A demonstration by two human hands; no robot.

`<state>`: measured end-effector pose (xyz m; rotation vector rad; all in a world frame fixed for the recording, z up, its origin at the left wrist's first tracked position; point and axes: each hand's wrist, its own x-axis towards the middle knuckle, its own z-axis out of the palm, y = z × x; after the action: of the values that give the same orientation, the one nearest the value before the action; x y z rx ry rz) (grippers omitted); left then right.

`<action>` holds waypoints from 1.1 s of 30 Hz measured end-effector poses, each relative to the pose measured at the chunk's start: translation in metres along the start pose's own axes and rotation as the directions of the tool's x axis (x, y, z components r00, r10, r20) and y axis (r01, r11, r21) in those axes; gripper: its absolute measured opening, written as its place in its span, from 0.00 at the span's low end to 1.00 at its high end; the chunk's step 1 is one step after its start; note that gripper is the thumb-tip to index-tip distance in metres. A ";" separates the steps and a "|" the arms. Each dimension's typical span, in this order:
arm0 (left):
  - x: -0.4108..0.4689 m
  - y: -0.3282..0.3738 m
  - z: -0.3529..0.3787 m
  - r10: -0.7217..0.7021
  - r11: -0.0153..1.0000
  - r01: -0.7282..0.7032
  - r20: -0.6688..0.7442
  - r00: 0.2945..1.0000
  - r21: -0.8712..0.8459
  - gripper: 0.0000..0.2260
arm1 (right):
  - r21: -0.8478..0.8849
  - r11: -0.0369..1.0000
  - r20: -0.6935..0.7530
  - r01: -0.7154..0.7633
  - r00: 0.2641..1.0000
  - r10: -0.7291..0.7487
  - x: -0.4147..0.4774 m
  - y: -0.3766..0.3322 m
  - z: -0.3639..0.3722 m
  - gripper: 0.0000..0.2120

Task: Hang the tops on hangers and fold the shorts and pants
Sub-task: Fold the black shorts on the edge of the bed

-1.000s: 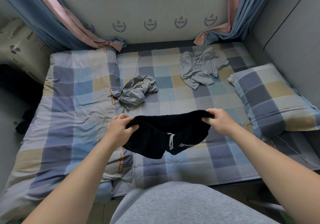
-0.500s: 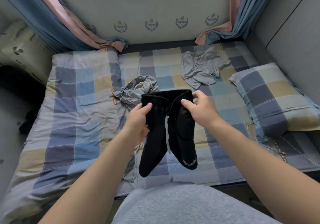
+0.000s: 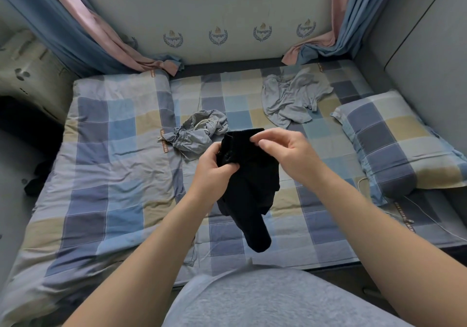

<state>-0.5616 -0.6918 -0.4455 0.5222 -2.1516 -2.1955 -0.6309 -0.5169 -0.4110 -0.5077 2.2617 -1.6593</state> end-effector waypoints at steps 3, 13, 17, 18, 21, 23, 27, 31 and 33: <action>0.000 0.002 -0.004 -0.049 0.994 0.050 0.015 0.999 -0.101 0.18 | -0.019 0.994 -0.119 -0.110 0.987 0.107 -0.003 0.030 -0.014 0.23; 0.010 -0.004 -0.011 -0.193 0.969 0.214 0.164 0.967 -0.121 0.19 | 0.241 0.842 0.492 -0.483 0.808 0.323 -0.008 0.075 -0.004 0.32; 0.021 -0.025 -0.012 -0.268 0.961 0.263 0.045 0.963 0.083 0.18 | 0.223 0.842 0.322 -0.491 0.853 0.411 0.001 0.091 -0.003 0.17; 0.024 -0.031 -0.011 -0.278 0.952 0.274 0.013 0.960 0.139 0.18 | 0.199 0.848 0.299 -0.491 0.855 0.425 0.003 0.095 -0.001 0.15; 0.043 -0.042 -0.008 -0.274 0.916 0.268 -0.021 0.961 0.298 0.16 | 0.154 0.861 0.245 -0.484 0.863 0.441 0.014 0.101 0.003 0.14; 0.061 -0.041 -0.007 -0.252 0.897 0.246 -0.032 0.967 0.366 0.13 | 0.138 0.886 0.183 -0.442 0.891 0.416 0.030 0.098 0.002 0.14; 0.087 -0.033 -0.010 -0.153 0.869 0.175 -0.087 0.984 0.462 0.11 | 0.072 0.937 0.096 -0.342 0.938 0.334 0.059 0.088 -0.003 0.15; 0.089 -0.033 -0.011 -0.055 0.865 0.094 -0.095 0.994 0.493 0.10 | -0.012 0.965 0.057 -0.262 0.963 0.262 0.063 0.084 -0.007 0.19; 0.085 -0.038 -0.011 -0.024 0.853 0.067 -0.088 0.996 0.518 0.09 | -0.081 0.968 0.044 -0.238 0.969 0.242 0.056 0.083 -0.006 0.23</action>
<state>-0.6305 -0.7217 -0.5009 0.6638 -2.7093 -1.5453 -0.6932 -0.5139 -0.4897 -0.2773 2.2517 -1.4311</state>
